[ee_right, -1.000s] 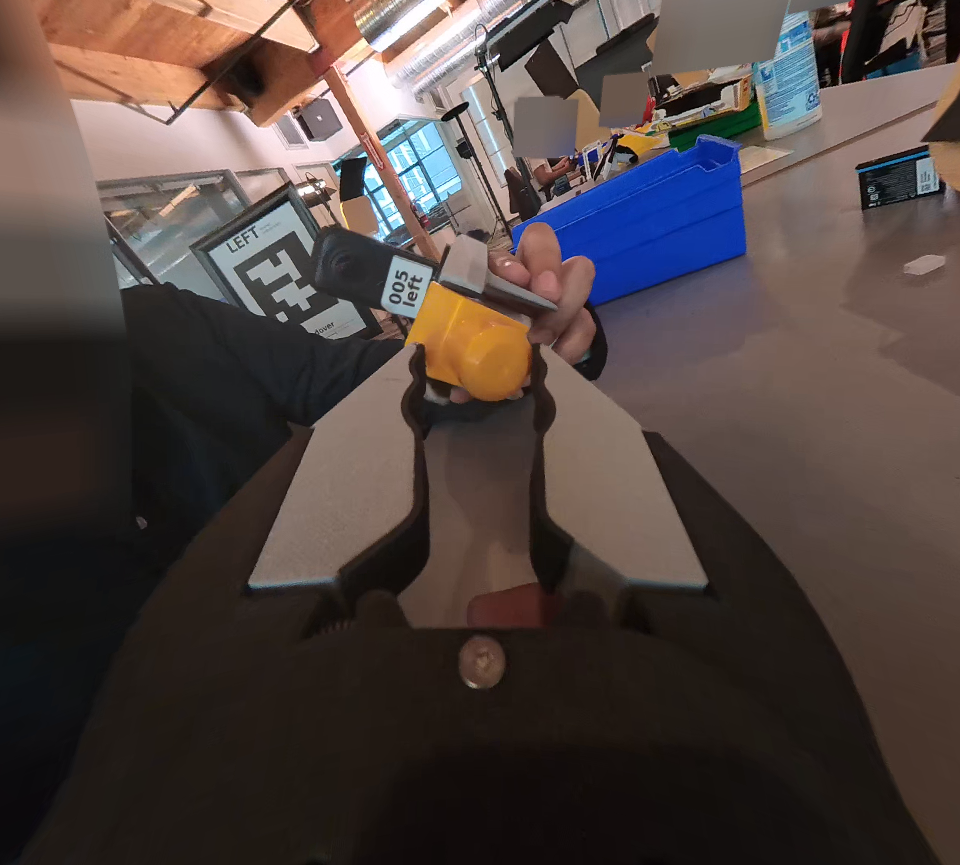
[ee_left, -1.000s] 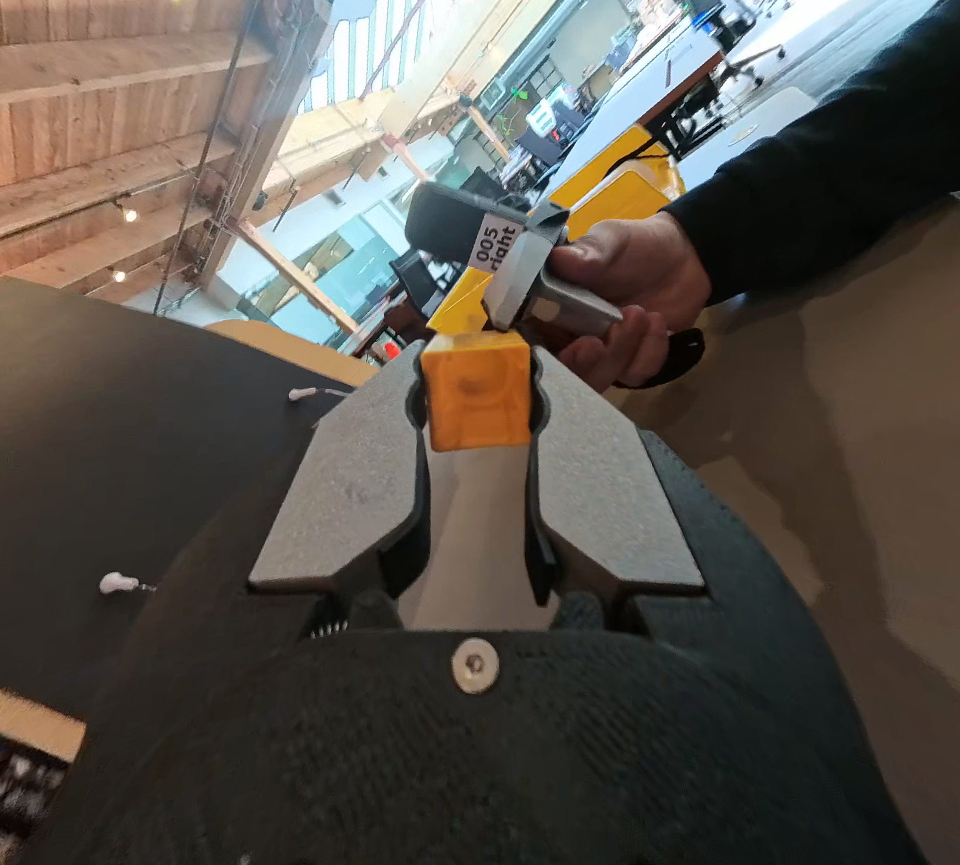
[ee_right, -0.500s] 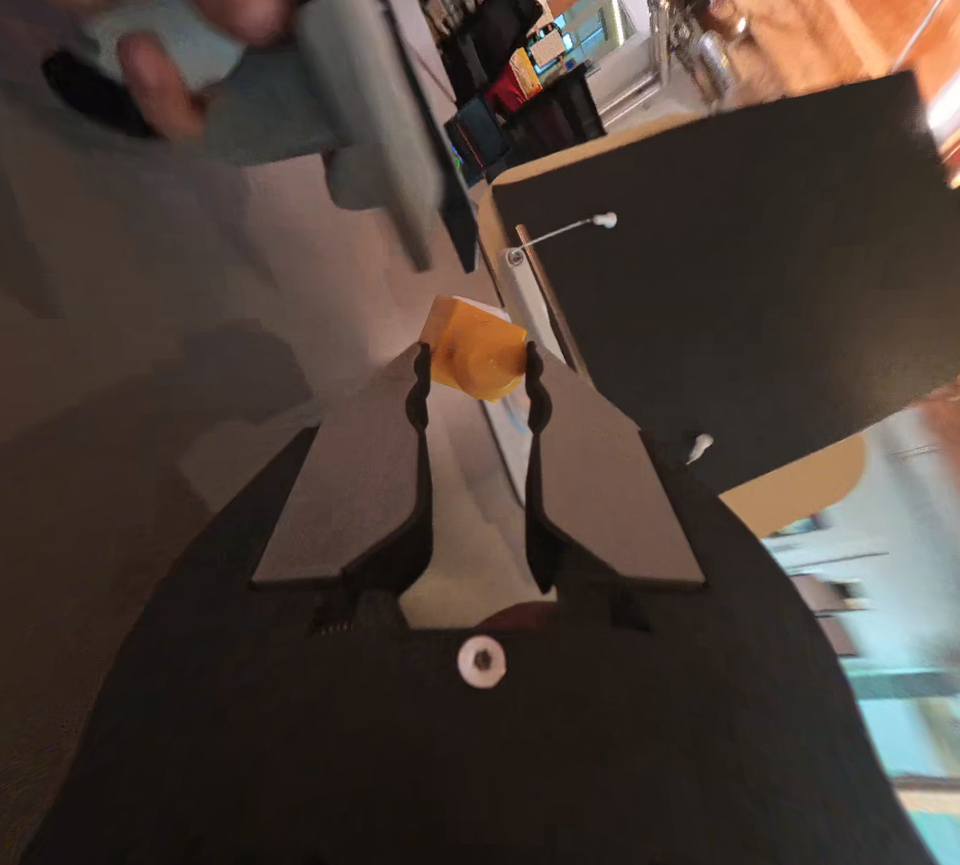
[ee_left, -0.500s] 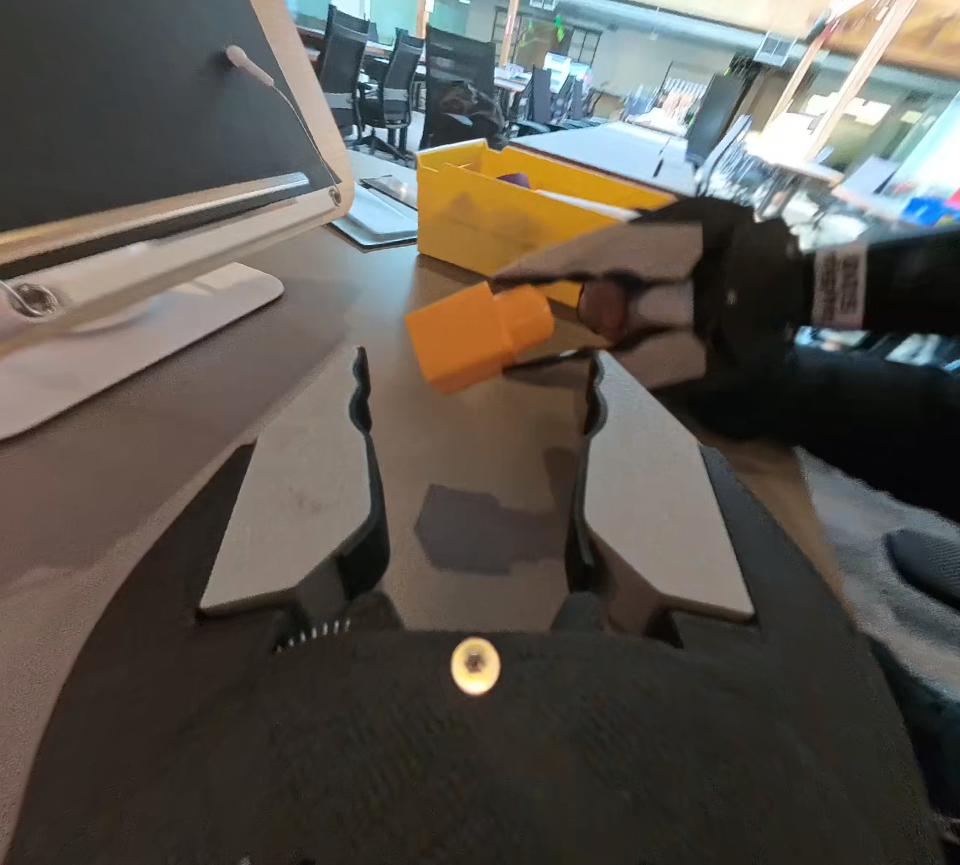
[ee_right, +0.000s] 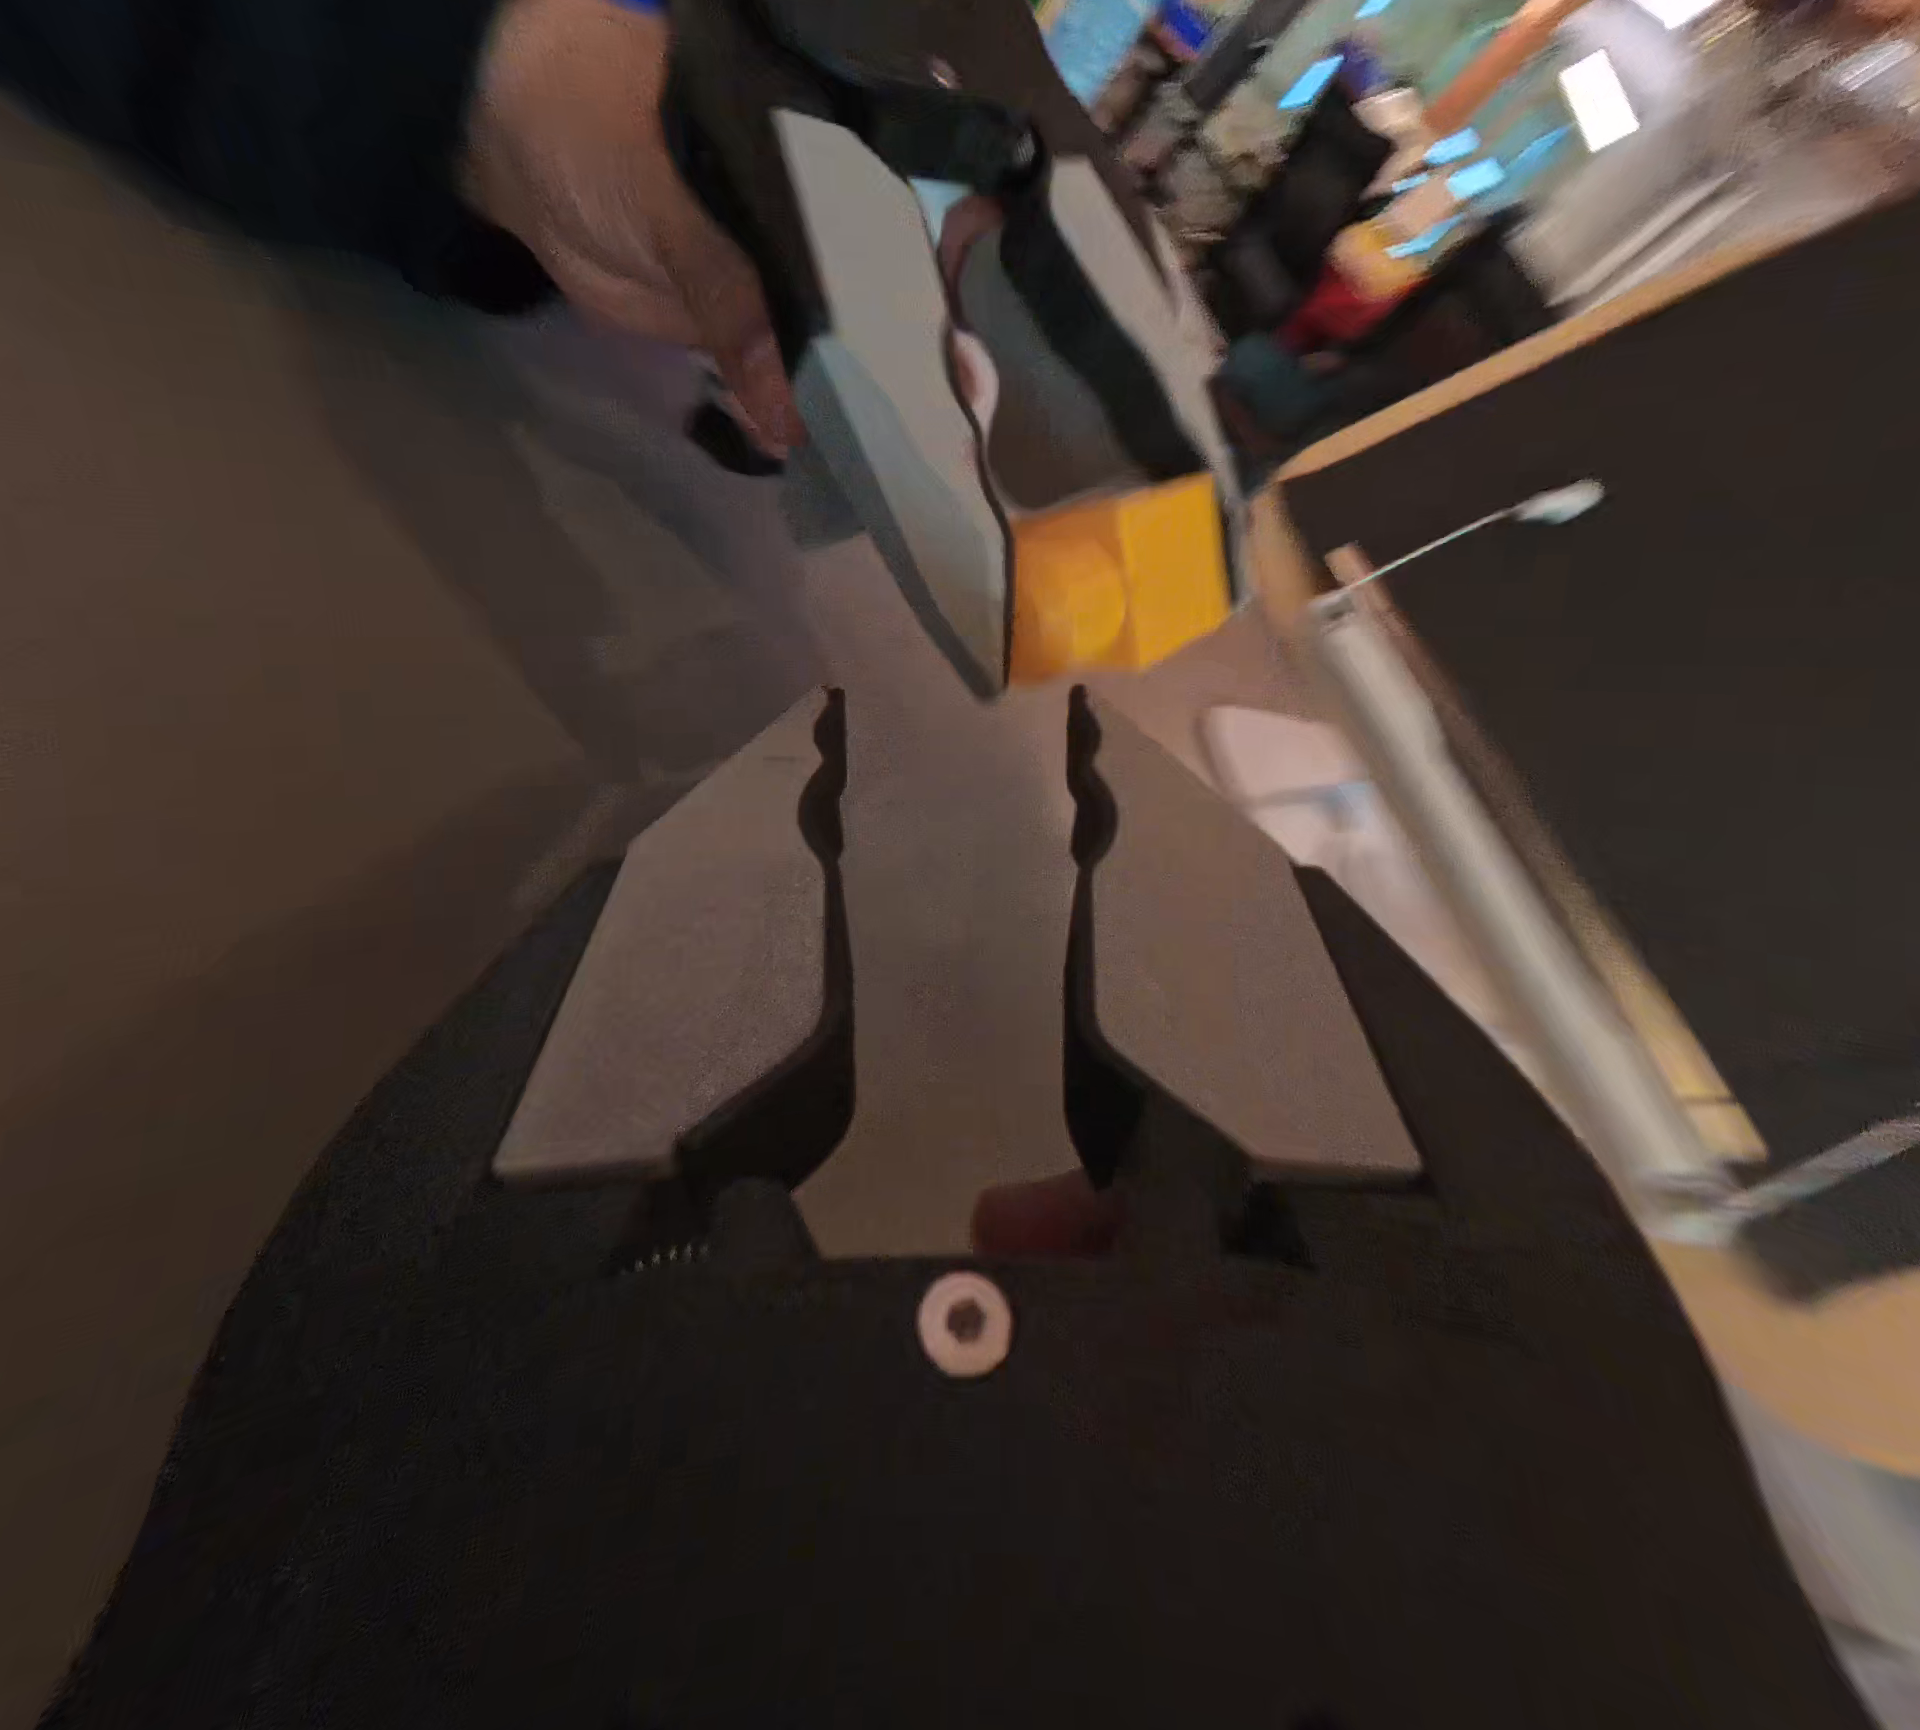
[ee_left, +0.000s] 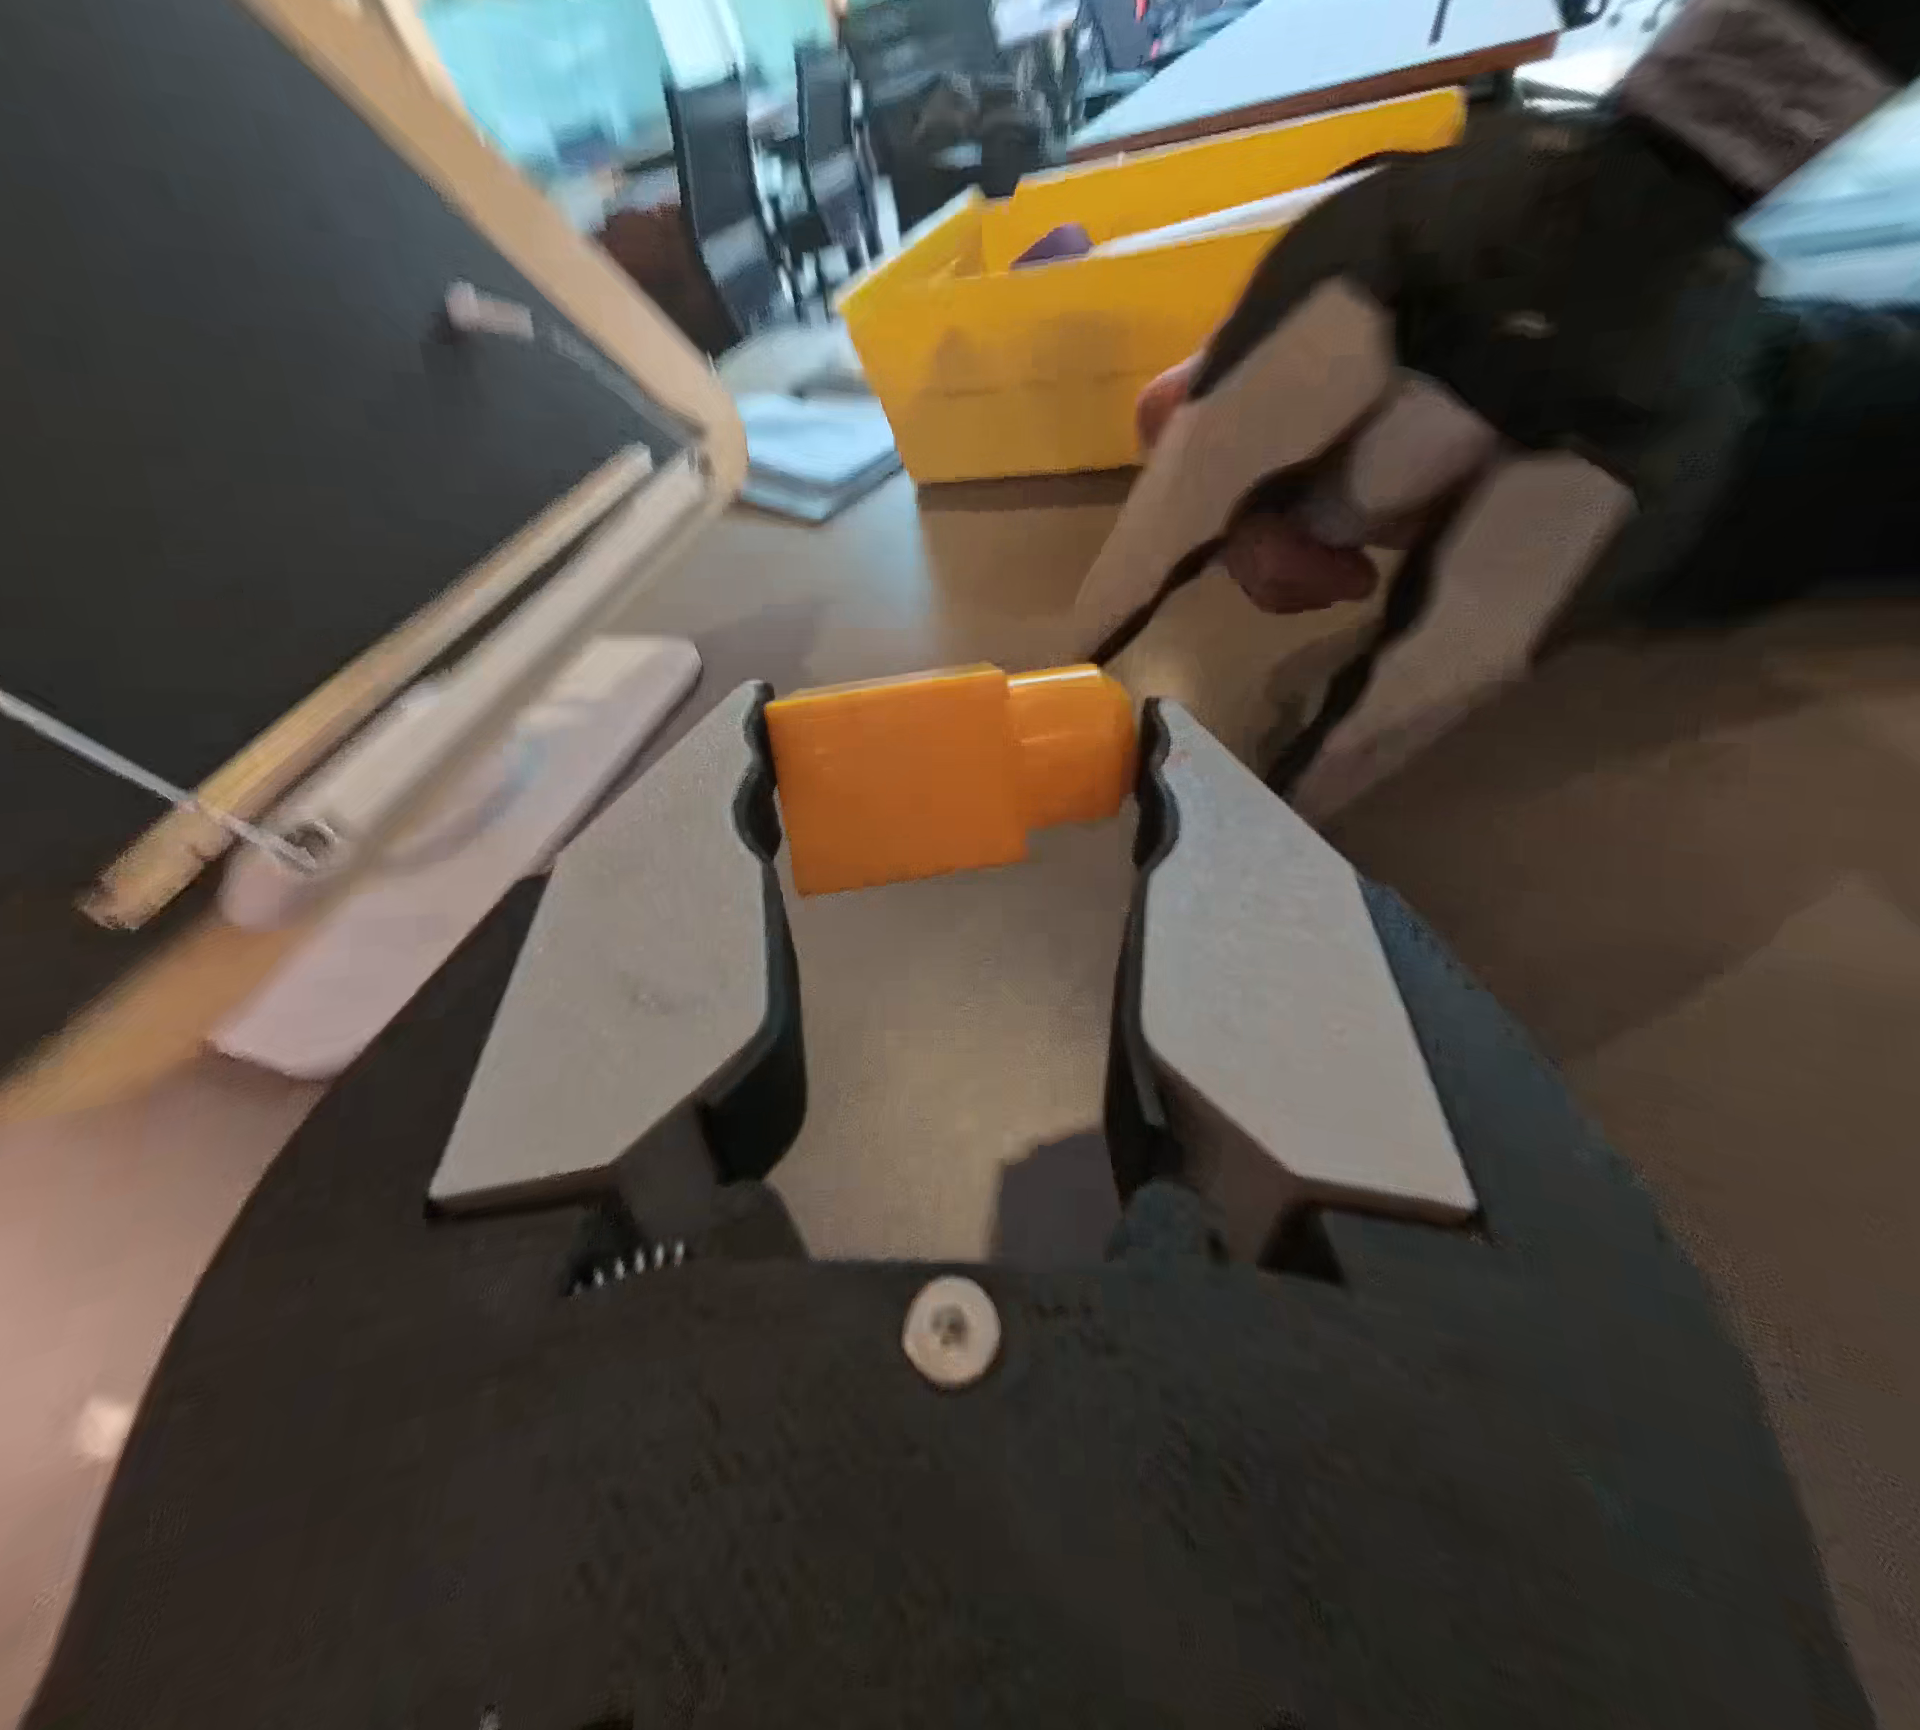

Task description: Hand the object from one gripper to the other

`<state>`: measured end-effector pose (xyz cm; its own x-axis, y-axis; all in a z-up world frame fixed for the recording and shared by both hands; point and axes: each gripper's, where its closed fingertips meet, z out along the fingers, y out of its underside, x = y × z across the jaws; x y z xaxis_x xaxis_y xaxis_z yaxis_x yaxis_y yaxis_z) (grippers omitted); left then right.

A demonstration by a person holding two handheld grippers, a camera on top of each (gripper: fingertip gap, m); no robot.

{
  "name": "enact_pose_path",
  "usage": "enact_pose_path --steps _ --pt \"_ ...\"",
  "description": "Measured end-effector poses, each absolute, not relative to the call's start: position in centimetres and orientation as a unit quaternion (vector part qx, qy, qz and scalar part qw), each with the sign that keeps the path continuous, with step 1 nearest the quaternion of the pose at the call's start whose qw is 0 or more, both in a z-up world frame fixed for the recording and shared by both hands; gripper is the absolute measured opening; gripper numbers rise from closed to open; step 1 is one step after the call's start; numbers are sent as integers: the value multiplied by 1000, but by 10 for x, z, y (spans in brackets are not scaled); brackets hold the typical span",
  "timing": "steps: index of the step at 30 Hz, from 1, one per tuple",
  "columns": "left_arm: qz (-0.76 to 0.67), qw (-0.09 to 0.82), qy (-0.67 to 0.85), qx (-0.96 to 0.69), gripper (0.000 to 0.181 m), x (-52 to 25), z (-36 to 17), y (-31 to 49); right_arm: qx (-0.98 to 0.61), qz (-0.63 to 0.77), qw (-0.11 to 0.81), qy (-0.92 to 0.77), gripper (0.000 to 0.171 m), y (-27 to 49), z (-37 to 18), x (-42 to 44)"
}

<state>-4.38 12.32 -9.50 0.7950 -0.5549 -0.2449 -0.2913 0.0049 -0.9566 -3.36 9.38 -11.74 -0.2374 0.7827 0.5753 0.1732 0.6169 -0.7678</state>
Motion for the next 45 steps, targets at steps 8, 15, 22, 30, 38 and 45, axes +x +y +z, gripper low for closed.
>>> enact_pose_path --steps 8,15,22,30,38,45 --pt "203 661 477 -542 69 -16 -89 111 -447 602 308 -585 39 101 -81 -21" --pt "278 653 434 -555 67 2 -90 139 -491 502 328 -632 32 108 -113 -35" --pt "165 630 362 -666 62 -23 -109 137 -575 263 525 -571 32 208 -27 46" --pt "-170 645 291 -686 73 12 -90 118 -776 4 386 -499 33 368 -54 233" --pt "-483 642 137 -579 71 -16 -32 99 -776 -21 399 -488 80 348 -64 207" --pt "-497 618 49 -607 71 -42 -43 120 -666 287 428 -540 79 199 -8 70"
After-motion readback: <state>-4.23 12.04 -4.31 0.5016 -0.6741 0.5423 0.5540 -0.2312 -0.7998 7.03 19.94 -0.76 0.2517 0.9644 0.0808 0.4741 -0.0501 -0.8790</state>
